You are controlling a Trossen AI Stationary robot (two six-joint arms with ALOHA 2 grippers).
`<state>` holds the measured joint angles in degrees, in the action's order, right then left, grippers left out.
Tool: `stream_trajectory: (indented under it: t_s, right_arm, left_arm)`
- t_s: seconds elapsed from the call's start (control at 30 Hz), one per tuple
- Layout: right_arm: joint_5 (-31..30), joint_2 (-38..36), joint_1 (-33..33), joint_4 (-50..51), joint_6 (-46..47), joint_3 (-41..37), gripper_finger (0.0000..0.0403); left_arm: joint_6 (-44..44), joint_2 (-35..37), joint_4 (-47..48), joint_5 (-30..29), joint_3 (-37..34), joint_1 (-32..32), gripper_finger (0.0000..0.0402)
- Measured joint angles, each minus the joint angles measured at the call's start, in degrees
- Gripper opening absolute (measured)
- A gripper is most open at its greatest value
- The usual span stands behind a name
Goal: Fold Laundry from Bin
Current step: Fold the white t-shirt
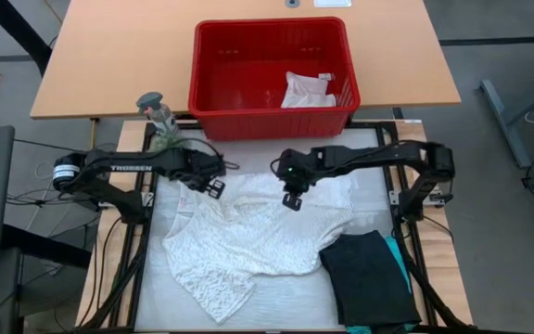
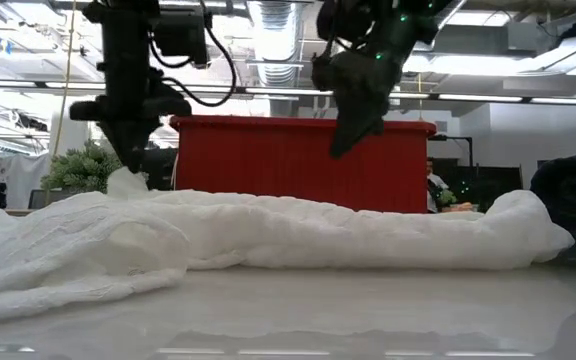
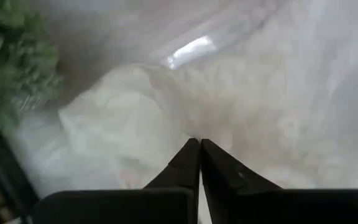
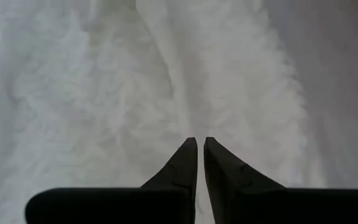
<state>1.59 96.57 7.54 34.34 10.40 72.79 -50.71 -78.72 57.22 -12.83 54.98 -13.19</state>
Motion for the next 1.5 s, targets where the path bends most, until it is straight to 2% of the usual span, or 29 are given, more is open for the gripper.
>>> stream_trajectory:
  t_s: [0.23,0.47,0.7,1.0,1.27,1.5]
  right_arm:
    - [0.06,3.94,-0.45,-3.30,0.08,0.00,0.0053]
    - [-1.11,4.39,0.68,-3.50,-0.29,0.00,0.0053]
    - [-2.19,7.98,2.71,-5.21,-0.31,0.00,0.0053]
    - [-6.53,14.57,4.19,-6.87,3.34,-0.02,0.0053]
    - [-10.81,15.13,4.97,-2.67,8.59,0.07,0.0053]
    - [-10.54,15.13,4.82,-3.16,7.55,0.04,0.0053]
  left_arm:
    - [-7.55,-0.02,6.11,-5.56,0.00,7.07,0.0000]
    - [-13.56,-0.04,9.93,-7.42,0.00,12.27,0.0000]
    - [-16.58,-0.07,9.63,-8.52,0.00,15.00,0.0000]
    - [-25.00,-0.09,12.03,-11.53,0.00,20.18,0.0000]
    - [-33.46,-0.09,20.70,-12.14,0.00,23.79,0.0000]
    - [-38.56,-0.09,18.80,-14.55,0.00,24.27,0.0000]
